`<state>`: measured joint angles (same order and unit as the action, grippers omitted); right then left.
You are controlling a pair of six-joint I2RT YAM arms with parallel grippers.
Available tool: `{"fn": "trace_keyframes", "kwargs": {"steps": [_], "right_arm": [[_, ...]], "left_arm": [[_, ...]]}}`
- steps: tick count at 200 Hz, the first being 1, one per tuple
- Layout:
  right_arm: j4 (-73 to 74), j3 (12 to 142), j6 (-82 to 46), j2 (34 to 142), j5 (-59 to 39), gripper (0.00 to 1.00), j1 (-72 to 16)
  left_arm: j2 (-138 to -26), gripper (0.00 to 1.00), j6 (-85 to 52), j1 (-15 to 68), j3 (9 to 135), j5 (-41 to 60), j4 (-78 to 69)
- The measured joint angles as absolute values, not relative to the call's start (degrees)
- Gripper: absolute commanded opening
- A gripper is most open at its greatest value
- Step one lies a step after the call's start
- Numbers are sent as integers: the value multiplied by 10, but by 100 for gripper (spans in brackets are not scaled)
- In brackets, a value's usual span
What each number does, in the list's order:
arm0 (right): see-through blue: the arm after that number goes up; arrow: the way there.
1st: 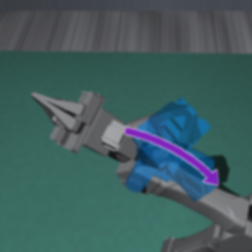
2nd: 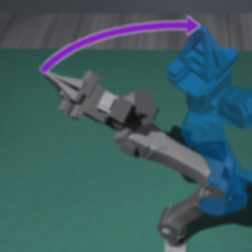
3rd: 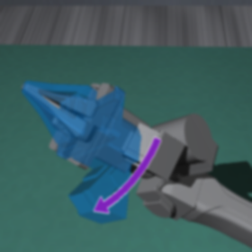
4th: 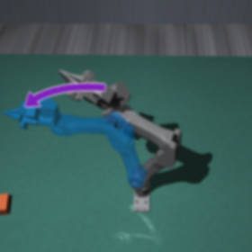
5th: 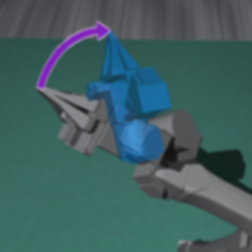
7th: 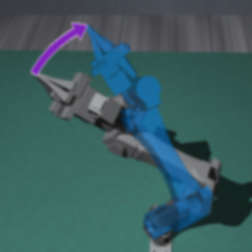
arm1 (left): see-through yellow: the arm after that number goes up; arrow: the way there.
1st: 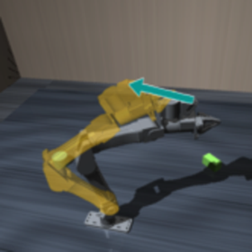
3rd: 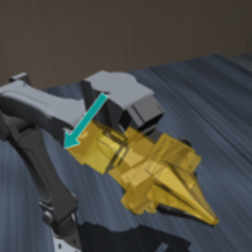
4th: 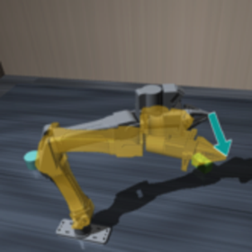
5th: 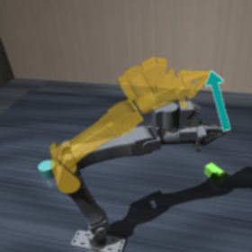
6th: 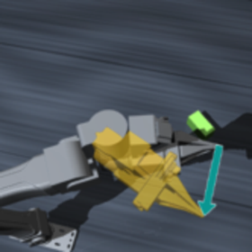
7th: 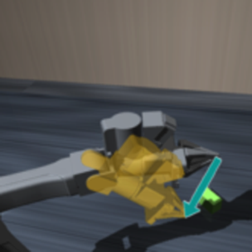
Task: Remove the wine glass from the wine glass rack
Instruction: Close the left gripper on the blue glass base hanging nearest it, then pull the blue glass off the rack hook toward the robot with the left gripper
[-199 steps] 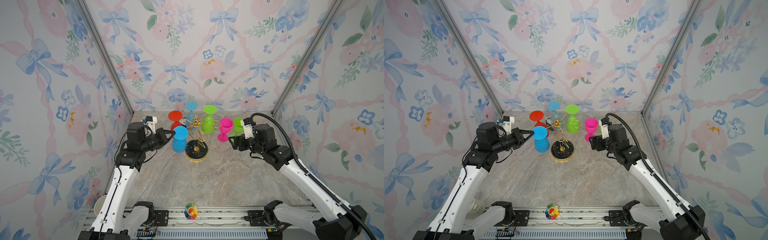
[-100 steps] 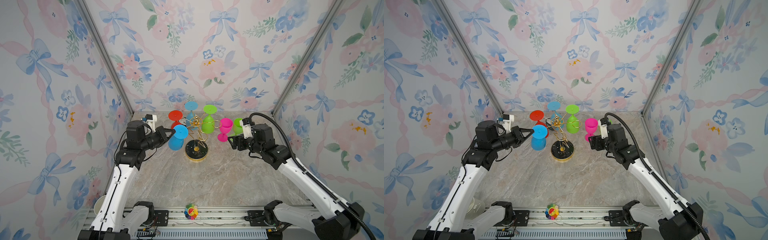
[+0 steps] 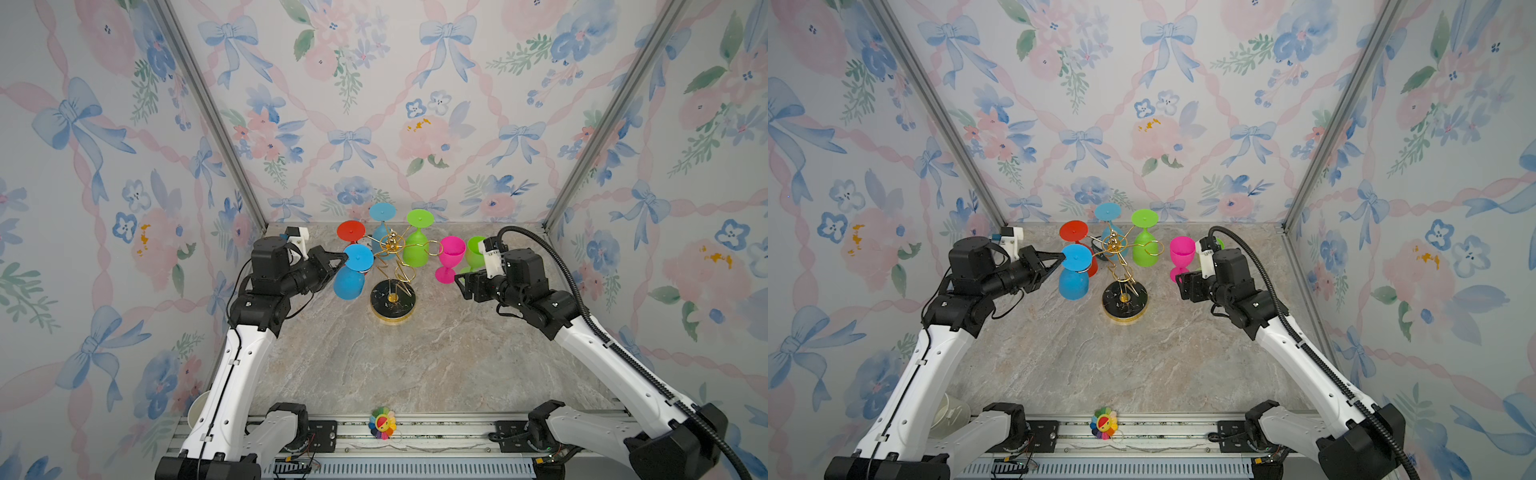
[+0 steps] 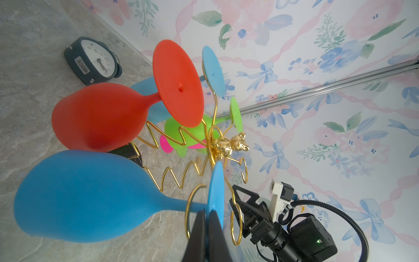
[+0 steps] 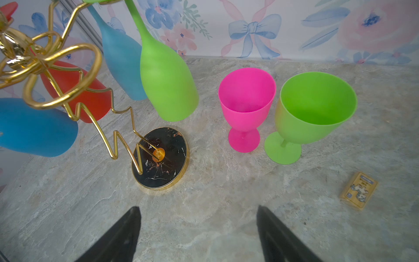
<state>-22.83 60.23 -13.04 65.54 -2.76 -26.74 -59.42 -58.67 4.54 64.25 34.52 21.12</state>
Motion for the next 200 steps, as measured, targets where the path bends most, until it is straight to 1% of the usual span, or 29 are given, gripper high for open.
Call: {"fn": "trace_keyframes", "kwargs": {"steps": [47,96,200], "right_arm": [[-228,596,-131,655,-25,82,-267],[-228,596,-130,648,-21,83,-267],[-227,587,-130,640,-17,83,-267]], "left_arm": [[-594,0,-615,54,646,329,211],[-596,0,-633,80,649,304,213],[-643,0,-635,117,681,268,213]]}}
